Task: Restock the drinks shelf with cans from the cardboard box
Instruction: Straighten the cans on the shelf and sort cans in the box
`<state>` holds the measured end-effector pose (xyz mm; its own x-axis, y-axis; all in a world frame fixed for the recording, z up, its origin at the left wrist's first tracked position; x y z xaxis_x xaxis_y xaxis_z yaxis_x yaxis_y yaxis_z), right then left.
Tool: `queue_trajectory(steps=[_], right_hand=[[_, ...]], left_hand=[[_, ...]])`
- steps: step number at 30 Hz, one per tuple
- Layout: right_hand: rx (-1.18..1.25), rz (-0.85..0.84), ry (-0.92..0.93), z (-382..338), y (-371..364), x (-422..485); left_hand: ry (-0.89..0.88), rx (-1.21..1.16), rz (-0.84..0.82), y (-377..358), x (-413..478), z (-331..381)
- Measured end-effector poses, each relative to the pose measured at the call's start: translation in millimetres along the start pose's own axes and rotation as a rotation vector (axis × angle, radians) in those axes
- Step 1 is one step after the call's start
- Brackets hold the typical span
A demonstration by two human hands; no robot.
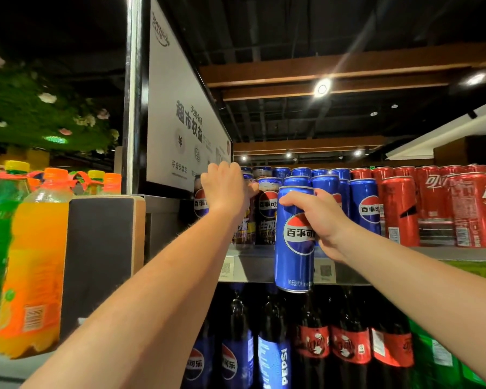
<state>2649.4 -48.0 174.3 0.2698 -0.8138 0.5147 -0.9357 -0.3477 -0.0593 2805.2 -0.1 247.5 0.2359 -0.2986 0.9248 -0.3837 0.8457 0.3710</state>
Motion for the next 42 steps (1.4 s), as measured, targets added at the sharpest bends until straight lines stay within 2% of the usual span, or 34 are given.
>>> queue_trajectory(steps=[4,6,8,10,12,15,17,19,21,26,29,33,36,39,42], right_hand=[[0.008,0.007,-0.009,3.1,-0.9,1.6],[0.010,0.005,-0.009,2.0,-2.2,2.0],[0.014,0.005,-0.007,-0.8,-2.9,2.0],[0.019,0.005,0.000,-4.8,-3.1,1.6],[0.023,0.024,-0.006,-7.5,-1.3,0.2],[0.019,0.053,-0.016,-9.6,2.3,-3.4],[0.016,0.073,-0.014,-10.8,6.1,-6.7],[0.013,0.100,-0.014,-13.5,10.2,-11.6],[0.004,0.130,-0.016,-16.0,14.8,-16.0],[0.011,0.172,-0.007,-20.3,22.9,-28.1],[-0.003,0.160,0.009,-26.6,30.9,-33.2],[0.033,0.038,0.013,-38.3,46.4,-39.5],[0.028,0.009,0.025,-43.4,78.1,-45.7],[-0.094,-0.023,-0.004,-40.9,113.9,-51.2],[-0.207,-0.153,-0.015,-35.6,133.9,-51.7]], left_hand=[[-0.019,0.027,-0.034,1.0,-1.6,0.4],[-0.034,-0.043,0.005,8.0,-4.9,0.1],[-0.040,-0.312,0.071,19.2,-12.4,1.7],[-0.041,-0.699,0.050,25.7,-25.9,5.8],[-0.019,-0.976,-0.081,23.8,-43.7,12.8],[0.138,-1.357,-0.304,15.6,-70.2,16.4],[0.140,-1.496,-0.493,9.6,-86.2,26.5],[0.093,-1.534,-0.630,6.0,-100.2,37.0],[0.033,-1.492,-0.685,4.9,-110.2,44.0],[-0.030,-1.345,-0.590,3.7,-119.6,56.3],[-0.029,-1.394,-0.547,5.9,-120.6,64.5],[-0.022,-1.422,-0.515,15.6,-116.7,78.6],[0.024,-1.456,-0.528,20.3,-116.1,93.9],[0.099,-1.448,-0.525,25.2,-112.5,108.9],[0.144,-1.458,-0.538,26.9,-106.7,128.9]])
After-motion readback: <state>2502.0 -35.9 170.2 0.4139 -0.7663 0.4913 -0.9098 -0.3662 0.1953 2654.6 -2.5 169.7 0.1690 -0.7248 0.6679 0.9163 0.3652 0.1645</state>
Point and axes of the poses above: each hand's wrist, its own x-axis towards the middle knuckle, its own y-axis out of the back of the hand, z = x × y, the point moved 7 cm from there along x, towards the middle knuckle, and after that the axes turned 4 degrees about x, right-handed, at the moved point
